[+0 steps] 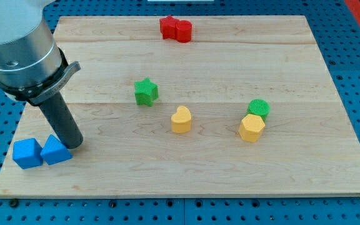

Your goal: Place the heart at the bottom of the green star

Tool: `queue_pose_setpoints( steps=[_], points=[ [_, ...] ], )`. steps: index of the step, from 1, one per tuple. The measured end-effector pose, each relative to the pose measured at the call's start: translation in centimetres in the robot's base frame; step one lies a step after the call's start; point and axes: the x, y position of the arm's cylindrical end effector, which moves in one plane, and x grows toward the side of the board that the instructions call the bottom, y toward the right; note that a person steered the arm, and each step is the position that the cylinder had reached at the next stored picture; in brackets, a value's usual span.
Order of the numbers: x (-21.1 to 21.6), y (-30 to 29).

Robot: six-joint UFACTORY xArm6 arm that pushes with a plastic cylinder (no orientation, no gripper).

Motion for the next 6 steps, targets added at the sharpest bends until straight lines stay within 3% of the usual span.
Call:
queue_pose_setpoints(
  steps=[2, 3, 5, 6],
  points=[
    [-4.3, 4.9],
    [-3.2, 7.0],
    [-8.6, 20.8],
    [-4.7, 19.7]
  ],
)
